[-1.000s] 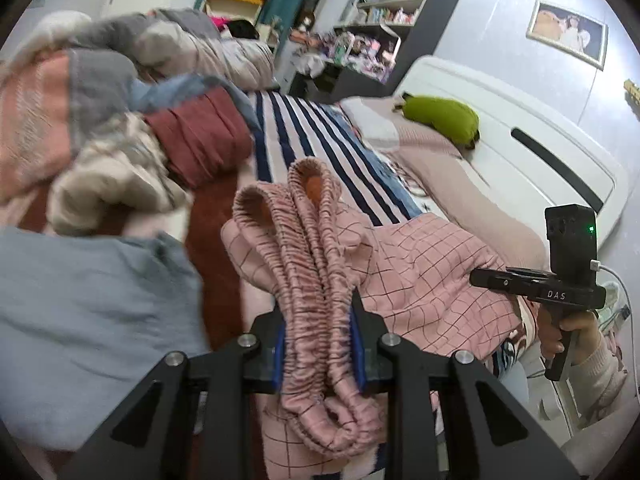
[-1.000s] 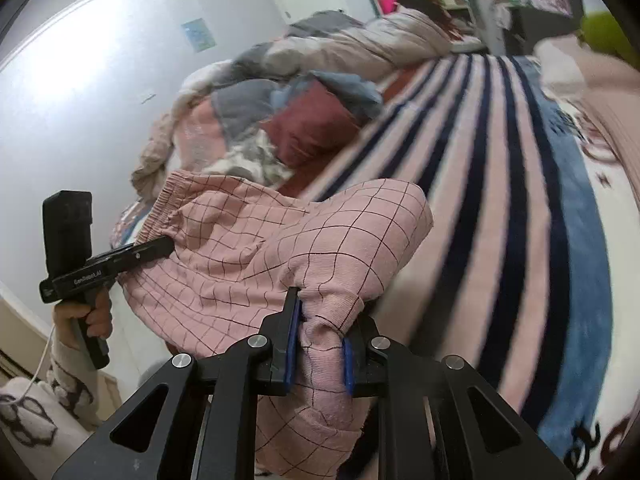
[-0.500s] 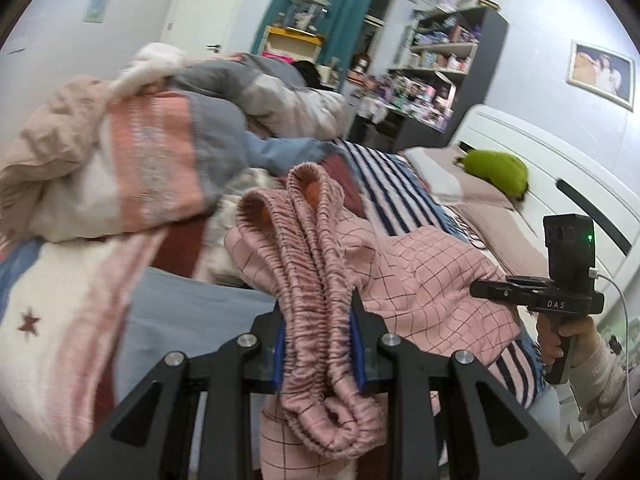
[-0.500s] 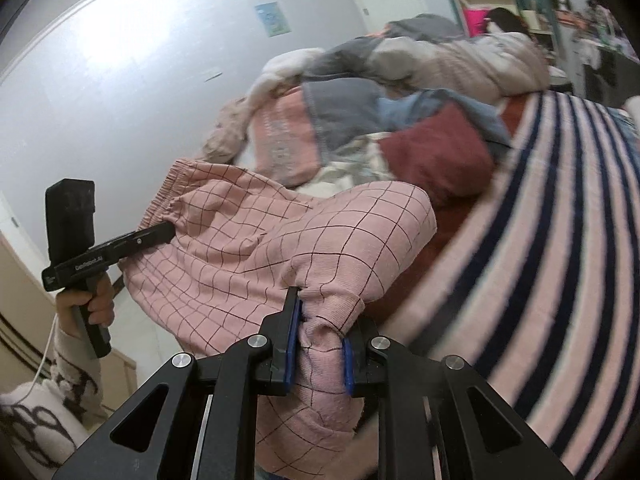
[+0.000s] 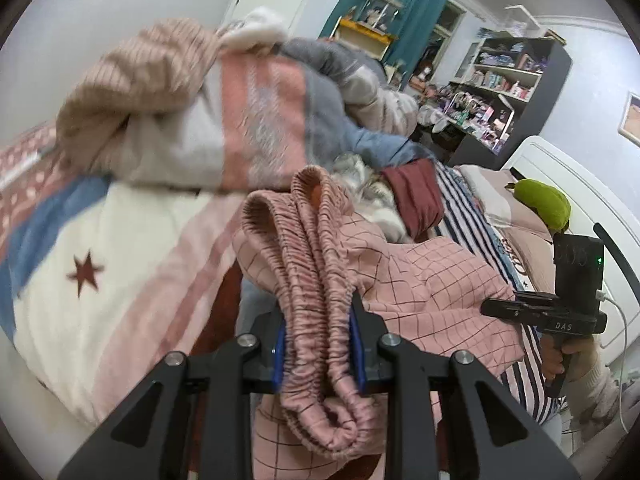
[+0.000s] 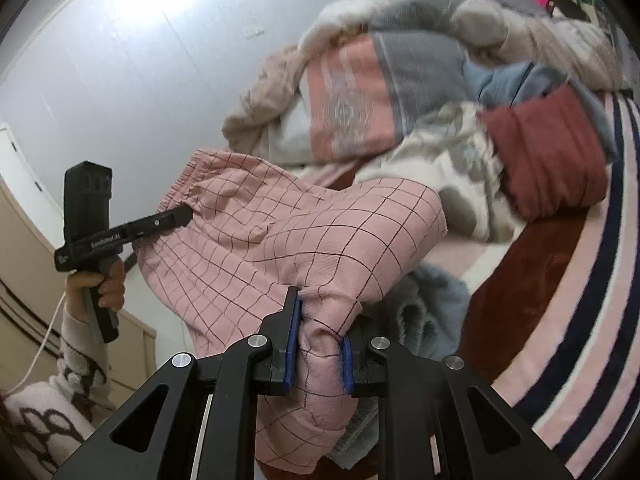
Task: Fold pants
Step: 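Carry the folded pants with both tools onto the bedding pile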
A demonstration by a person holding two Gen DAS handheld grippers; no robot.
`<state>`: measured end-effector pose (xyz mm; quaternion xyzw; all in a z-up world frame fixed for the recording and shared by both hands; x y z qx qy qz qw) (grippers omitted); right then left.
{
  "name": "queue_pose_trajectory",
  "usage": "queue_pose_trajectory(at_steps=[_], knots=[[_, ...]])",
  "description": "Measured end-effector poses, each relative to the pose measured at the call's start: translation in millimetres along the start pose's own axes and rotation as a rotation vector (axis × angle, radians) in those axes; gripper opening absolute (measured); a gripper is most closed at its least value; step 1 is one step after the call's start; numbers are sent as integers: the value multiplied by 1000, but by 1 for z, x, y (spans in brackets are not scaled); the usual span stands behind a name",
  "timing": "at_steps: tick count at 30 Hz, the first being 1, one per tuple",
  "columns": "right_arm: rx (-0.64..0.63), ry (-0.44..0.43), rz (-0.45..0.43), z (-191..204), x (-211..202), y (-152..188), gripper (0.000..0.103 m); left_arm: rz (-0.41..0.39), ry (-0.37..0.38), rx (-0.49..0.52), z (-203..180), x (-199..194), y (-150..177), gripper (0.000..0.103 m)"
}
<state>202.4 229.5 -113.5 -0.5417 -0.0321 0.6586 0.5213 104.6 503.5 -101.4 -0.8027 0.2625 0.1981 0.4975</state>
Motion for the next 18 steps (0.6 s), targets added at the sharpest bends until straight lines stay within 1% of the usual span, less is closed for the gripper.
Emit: queue_pose_trajectory(at_steps=[3,5,9,12,16,18], knots=[[17,4,53,-5,17,11,12,46,-18,-17,10,13,12,23],[18,14,69,-9,24,18,12,67,-36,-25,16,22,19,23],[8,25,62,-10,25,22,13,92,-43,-56,25,33,26,25],[5,32,65,-10,25,23,14,98,-52,-60,27,36,28,26],[5,43,63,-11,23,23,16,97,-63,-59,25,36,26,28],[9,50,60,-12,22,22,20,92,-75,-58,24,34,24,29]])
Point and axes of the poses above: each gripper's, at about its wrist camera, not at the fingertips, and x roughly the way its jaws point, z to its left, y to its underside, the point moved 4 cm from there along x, roughly the way its jaws point, and after that the axes turned 4 degrees about y, right-handed, at the moved point
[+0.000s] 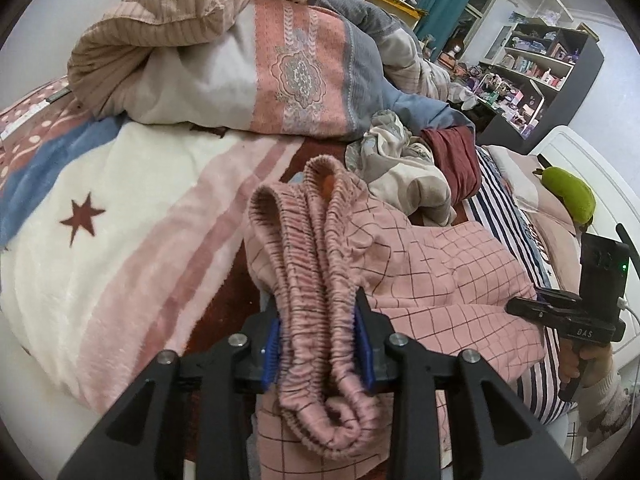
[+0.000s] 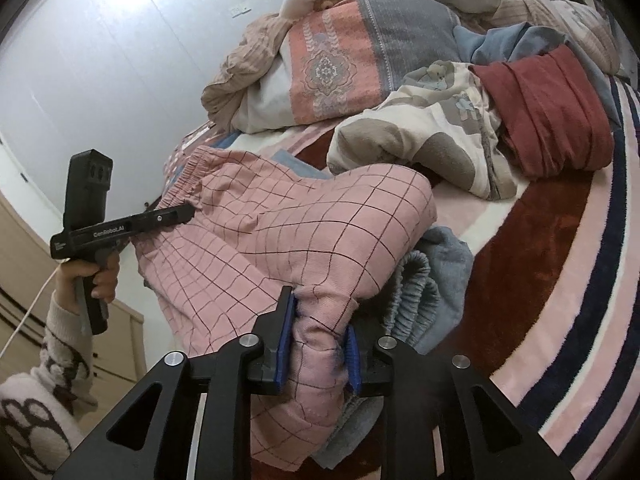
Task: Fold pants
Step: 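Carry the folded pants with both tools onto the bedding pile, then open both tools and release the pants on the pile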
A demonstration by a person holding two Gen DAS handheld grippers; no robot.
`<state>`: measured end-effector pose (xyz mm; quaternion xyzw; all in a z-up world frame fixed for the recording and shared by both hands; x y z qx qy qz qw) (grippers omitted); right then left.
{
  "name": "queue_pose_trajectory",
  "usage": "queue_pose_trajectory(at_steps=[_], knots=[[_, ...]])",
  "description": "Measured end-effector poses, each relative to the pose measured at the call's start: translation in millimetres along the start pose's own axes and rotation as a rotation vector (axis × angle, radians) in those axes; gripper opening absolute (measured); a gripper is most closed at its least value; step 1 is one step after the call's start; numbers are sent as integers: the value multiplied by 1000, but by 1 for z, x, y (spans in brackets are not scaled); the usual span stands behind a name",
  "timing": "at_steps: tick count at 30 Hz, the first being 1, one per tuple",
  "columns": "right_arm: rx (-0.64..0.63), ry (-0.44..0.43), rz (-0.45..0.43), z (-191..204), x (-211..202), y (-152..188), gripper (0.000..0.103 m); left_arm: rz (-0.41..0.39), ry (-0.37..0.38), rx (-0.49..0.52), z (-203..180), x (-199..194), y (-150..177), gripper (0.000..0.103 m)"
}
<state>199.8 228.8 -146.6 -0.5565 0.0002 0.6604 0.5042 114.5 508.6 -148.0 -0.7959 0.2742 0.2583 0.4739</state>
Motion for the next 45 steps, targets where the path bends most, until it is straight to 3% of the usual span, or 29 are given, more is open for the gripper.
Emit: queue_pose_trajectory(at_steps=[6,11,20,32,45], knots=[[-7,36,0,1,-8,1,25,-33,-75,34,-7,-10,0,36],[-4,58,-6,2,-20,5,33,-80,-136,57,-17,-29,-3,56],[22,45,-19,0,-51,25,49,-150,-200,142,-71,-56,1,65],[17,161,-106,-14,-120,68,72,-292,-172,198,-183,-57,36,81],[53,424,-312,-58,-234,145,96,-426,-156,315,-328,-47,81,96]])
Point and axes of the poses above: each gripper's, at about its wrist camera, not at the fingertips, and x roughly the way its jaws point, z to its left, y to its underside, the point moved 4 cm from there along x, roughly the way its jaws point, and after that the axes turned 4 degrees about y, right-handed, at the moved point
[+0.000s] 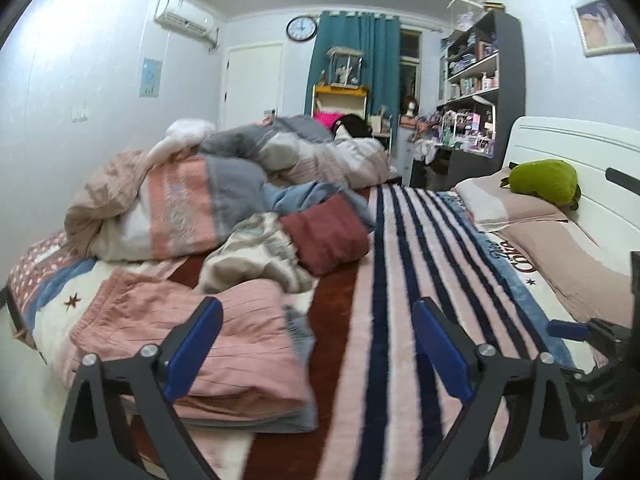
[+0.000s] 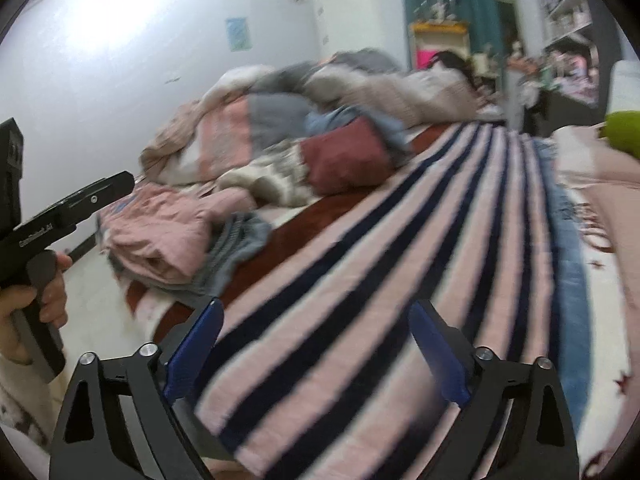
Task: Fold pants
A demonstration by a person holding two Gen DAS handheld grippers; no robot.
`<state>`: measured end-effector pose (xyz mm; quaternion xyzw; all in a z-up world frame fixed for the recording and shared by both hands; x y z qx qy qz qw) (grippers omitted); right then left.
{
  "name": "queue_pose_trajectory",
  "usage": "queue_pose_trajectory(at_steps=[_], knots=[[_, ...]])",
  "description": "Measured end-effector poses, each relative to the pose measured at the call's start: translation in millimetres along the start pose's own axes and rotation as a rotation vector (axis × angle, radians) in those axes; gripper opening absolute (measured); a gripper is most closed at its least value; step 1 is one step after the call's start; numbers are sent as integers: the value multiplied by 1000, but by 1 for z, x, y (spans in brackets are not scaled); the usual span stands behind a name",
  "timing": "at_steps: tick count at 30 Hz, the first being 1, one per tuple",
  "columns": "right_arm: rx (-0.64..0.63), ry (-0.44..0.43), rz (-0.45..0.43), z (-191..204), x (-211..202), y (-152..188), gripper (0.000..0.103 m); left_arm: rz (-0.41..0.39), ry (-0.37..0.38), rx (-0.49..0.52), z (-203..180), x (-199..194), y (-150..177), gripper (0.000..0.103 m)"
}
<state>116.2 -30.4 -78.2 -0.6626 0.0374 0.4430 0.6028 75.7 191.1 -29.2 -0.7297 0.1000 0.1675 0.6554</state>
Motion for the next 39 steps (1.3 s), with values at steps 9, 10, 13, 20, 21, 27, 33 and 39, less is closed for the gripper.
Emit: queue_pose_trajectory(at_steps=[9,10,13,20,21,27,33,39], knots=[[-39,189,-197,-54,-73,11,102,-70,-13,48,-84,-8,2,100],[-42,201,-213,-57,-78,12,102,-69,-11,50,-88,-7,2,101],[-52,221,-243,-66,-89,15,102,-60,3,46,-100,-6,5,101],[-18,210,-274,-79,-101,16,102,-61,-2,51,-113,-6,5,101],[-13,210,-276,-81,-103,17,102,-63,-3,51,-113,-6,5,101],[3,215,-282,-86,-106,17,102,-65,2,45,-113,-6,4,101],[11,216,-289,-87,-110,17,102,-65,2,42,-112,-6,3,101],[12,214,-291,-89,-111,17,102,-71,2,47,-108,-5,2,101]])
Point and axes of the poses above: each gripper's, at about its wrist camera, not at the fingertips, and x roughly the way its jaws point, z to its left, y to its underside, the point moved 4 cm from there along x, roughly the way its jaws point, and after that the axes turned 4 degrees about y, right-handed, at the moved point
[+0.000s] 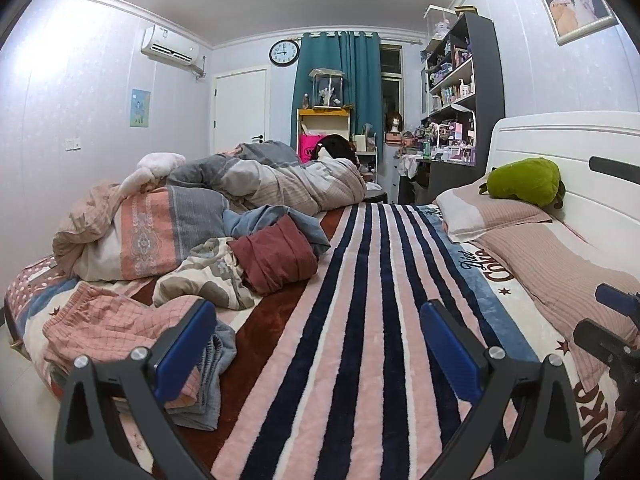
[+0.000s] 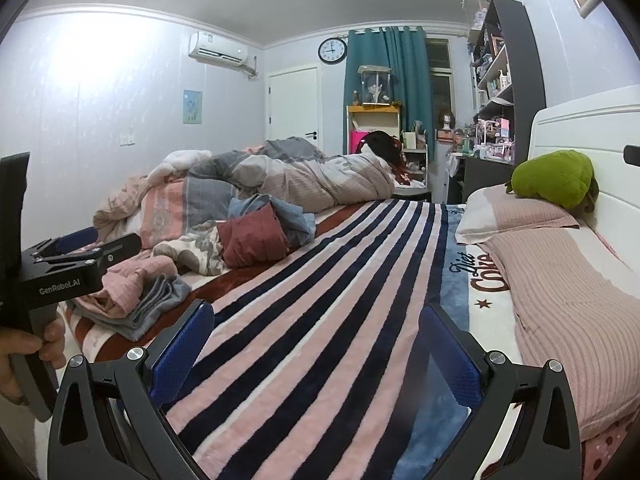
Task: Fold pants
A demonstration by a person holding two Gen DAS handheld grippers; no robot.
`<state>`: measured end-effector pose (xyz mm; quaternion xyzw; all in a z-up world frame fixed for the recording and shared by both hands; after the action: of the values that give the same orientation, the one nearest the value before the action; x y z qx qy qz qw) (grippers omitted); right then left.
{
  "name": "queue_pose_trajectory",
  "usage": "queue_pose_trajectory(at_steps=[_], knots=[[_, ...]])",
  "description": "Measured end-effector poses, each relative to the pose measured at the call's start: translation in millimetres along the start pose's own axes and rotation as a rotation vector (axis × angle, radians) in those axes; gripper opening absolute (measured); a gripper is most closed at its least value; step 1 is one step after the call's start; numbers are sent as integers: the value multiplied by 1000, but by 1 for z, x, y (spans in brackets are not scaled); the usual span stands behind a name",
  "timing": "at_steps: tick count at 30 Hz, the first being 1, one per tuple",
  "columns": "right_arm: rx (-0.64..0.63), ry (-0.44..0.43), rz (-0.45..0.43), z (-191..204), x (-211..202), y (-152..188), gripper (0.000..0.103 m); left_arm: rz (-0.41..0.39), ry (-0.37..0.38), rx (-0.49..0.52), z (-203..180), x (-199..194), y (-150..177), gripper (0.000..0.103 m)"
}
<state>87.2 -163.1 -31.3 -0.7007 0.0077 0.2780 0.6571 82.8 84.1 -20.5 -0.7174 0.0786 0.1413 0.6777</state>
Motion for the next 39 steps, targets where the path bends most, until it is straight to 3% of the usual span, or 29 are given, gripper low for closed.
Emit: queue_pose_trajectory(at_steps=[39], knots=[[11,-1,-4,-4,-3,-3,102,-10,-19,8,0,-6,-4,101]])
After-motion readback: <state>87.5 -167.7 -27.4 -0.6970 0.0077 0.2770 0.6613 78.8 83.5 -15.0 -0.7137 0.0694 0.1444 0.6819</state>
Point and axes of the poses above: each gripper's, at about its wrist camera, not at the fingertips, and x roughly the way its jaws point, z to its left, y to its underside, the point moved 4 cm from there along x, roughly the way its jaws point, and after that the axes turned 4 degrees about y, right-handed, at the moved point
